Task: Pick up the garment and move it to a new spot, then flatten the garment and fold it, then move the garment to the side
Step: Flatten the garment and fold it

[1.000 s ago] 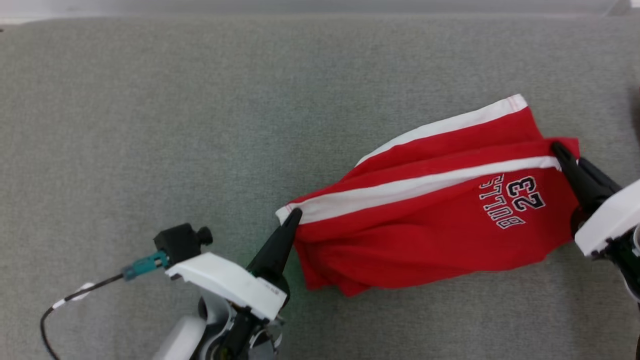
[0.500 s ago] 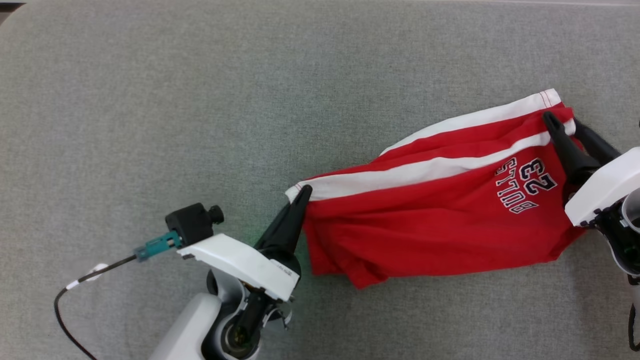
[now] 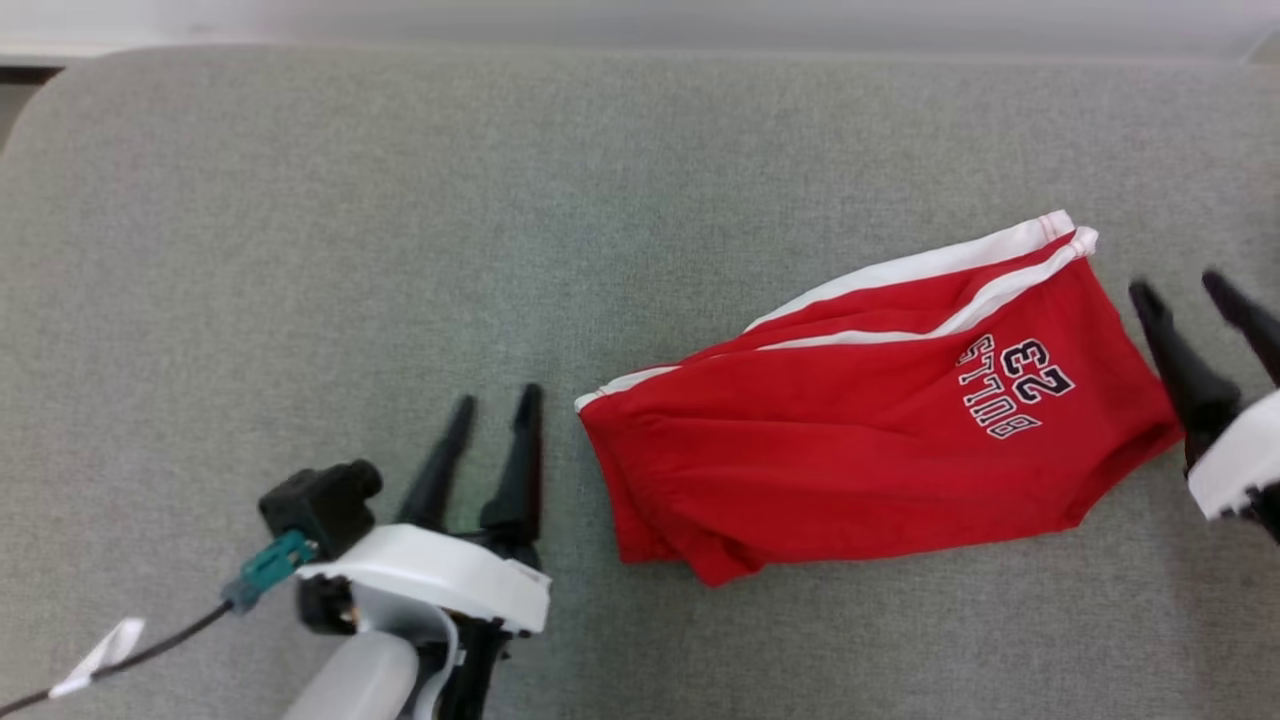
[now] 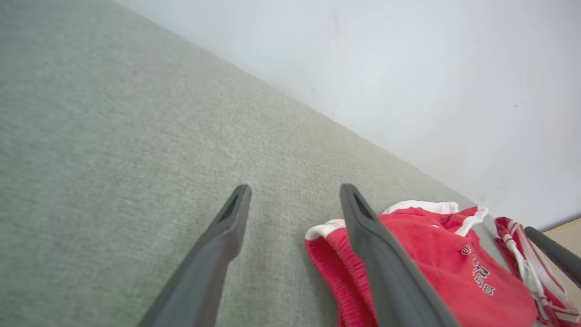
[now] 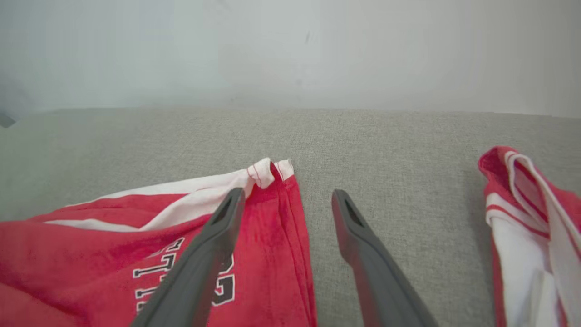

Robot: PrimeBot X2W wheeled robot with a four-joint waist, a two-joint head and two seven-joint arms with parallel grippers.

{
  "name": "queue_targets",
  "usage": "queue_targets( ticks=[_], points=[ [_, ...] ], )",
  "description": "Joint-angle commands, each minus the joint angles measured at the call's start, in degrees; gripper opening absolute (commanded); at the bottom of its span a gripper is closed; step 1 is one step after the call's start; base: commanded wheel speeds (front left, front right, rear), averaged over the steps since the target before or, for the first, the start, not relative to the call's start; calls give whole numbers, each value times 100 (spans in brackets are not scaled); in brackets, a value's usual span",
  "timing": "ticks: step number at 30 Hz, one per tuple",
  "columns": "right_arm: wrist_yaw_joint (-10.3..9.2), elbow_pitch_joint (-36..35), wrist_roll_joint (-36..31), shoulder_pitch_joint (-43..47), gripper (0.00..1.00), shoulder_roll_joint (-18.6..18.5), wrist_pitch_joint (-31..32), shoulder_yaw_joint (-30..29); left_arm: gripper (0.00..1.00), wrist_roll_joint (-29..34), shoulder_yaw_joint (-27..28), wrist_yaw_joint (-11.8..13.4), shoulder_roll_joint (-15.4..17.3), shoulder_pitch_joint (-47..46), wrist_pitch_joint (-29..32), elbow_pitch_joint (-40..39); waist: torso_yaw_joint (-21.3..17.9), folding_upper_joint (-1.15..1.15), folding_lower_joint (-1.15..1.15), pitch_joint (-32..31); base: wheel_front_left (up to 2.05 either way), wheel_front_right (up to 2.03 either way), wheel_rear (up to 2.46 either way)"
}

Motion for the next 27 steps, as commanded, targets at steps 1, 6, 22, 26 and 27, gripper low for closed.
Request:
queue_targets(
  ticks=[1,6,22,26,27],
  points=[
    [-14,-47,-81,132,100,-150,108,105,100,322,-13,82,124,40,-125,-35,-21,0,0,-73,0,0,0],
    [-14,-193,-4,314,100,-572,751,348,100,1384,46,353,213,222,-307,-273,5,0,0,-152,0,0,0],
    [-6,291,-63,-117,100,-275,2329,447,100,3565,655,-198,-582,756,-304,-648,465,0,0,161,0,0,0],
    [0,275,-107,-117,0,-157,2290,542,100,3843,736,-363,-719,856,-305,-579,476,0,0,90,0,0,0],
    [0,280,-130,-110,0,-161,2219,521,100,3860,763,-397,-748,906,-305,-546,462,0,0,60,0,0,0]
  ],
)
